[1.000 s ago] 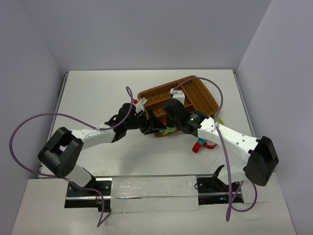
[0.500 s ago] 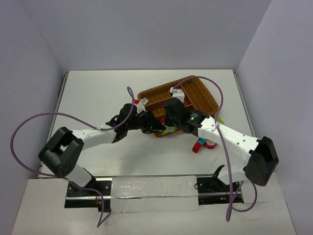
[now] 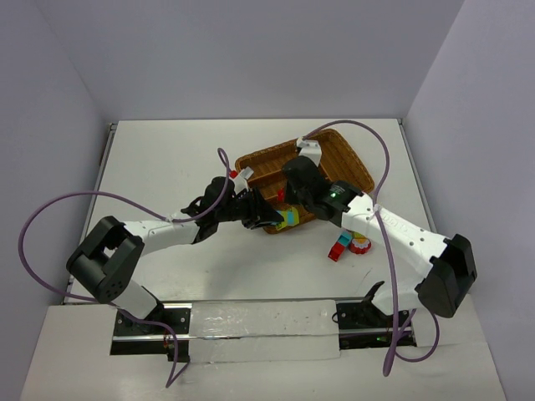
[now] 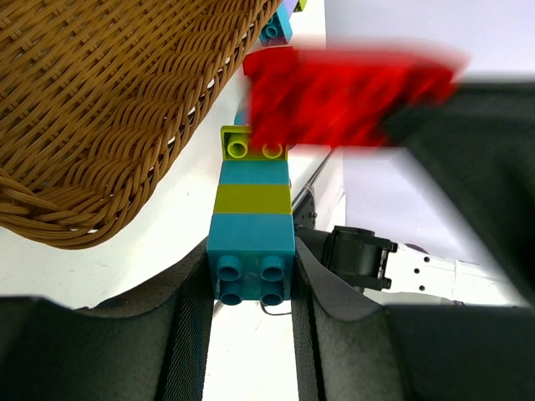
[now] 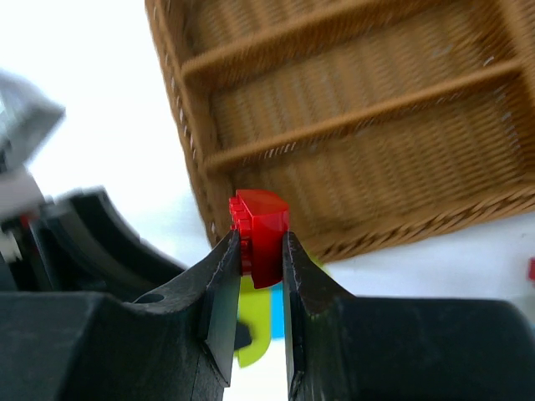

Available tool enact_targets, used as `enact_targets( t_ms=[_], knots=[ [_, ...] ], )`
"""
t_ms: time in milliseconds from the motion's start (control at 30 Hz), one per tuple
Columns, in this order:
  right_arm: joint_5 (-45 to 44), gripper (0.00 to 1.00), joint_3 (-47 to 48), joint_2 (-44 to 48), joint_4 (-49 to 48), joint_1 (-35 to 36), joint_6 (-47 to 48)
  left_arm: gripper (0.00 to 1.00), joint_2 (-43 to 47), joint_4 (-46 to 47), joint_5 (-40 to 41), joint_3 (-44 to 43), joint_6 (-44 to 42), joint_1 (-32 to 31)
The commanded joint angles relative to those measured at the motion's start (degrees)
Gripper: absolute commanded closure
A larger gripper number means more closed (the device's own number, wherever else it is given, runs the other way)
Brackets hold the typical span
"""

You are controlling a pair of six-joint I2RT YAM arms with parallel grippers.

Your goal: Sort the legos into containers by color

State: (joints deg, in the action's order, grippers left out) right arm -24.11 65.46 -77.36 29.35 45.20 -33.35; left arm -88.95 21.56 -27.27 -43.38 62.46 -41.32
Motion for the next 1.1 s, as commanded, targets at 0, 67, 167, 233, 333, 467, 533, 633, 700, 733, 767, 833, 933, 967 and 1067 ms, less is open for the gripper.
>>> enact_targets(
  t_ms=[0,67,167,233,333,467,533,633,700,733,767,833,933,967,1067],
  knots=[
    [-4.72,1.00,5.03,-0.23,-0.18,-3.26,1.63,1.00,2.25,0.16,-0.33,-1.64,-2.69,-0.26],
    [-4.54,1.00,5.11,0.20,-0.87,-6.16,2.15,1.00,4.13,-2.24,0.46,-2.33,-4.28,-0.34],
    [-1.96,1.00,3.85,1.91,-2.49,-10.28,2.91,1.00,8.35,-12.15,6.07,-4.79,-10.21,-0.23],
    [-1.47,1.00,3.38,2.39,-2.89,-13.22,3.79,1.00,10.76,-18.88,10.42,-6.45,-14.11,-0.08],
    [-0.50,1.00,3.59,1.23,-3.46,-16.66,4.88,1.00,13.06,-27.09,13.71,-10.92,-18.00,2.13],
    [0.20,1.00,4.93,-1.83,-4.39,-18.39,5.75,1.00,14.42,-31.67,15.93,-12.96,-18.34,6.52],
    [2.03,1.00,6.60,-5.25,-5.38,-19.24,6.38,1.00,16.16,-31.44,14.47,-12.75,-17.41,10.19],
    [5.18,1.00,11.29,-10.09,-5.60,-19.71,6.55,1.00,19.08,-26.95,11.37,-9.99,-15.00,13.87],
    [7.35,1.00,13.31,-12.94,-6.80,-19.71,6.60,1.00,19.81,-26.19,10.89,-9.12,-13.82,15.35],
    [8.25,1.00,14.28,-14.48,-7.16,-19.71,6.58,1.00,20.06,-26.13,10.78,-9.01,-13.47,15.92],
    [8.91,1.00,16.17,-16.53,-7.15,-19.71,6.59,1.00,20.22,-26.18,10.79,-8.92,-13.06,16.23],
    [9.89,1.00,20.18,-20.86,-6.94,-19.71,6.80,1.00,20.55,-25.61,10.59,-8.51,-12.16,16.53],
    [11.43,1.00,25.18,-26.97,-6.94,-19.63,6.81,1.00,20.48,-23.52,8.84,-7.52,-10.54,16.54],
    [12.35,1.00,26.39,-28.27,-6.61,-19.70,6.64,1.00,20.48,-23.25,8.57,-7.11,-10.19,16.54],
    [14.26,1.00,30.25,-33.20,-7.28,-19.71,5.85,1.00,20.27,-22.97,8.32,-7.07,-9.64,16.54]
  ],
)
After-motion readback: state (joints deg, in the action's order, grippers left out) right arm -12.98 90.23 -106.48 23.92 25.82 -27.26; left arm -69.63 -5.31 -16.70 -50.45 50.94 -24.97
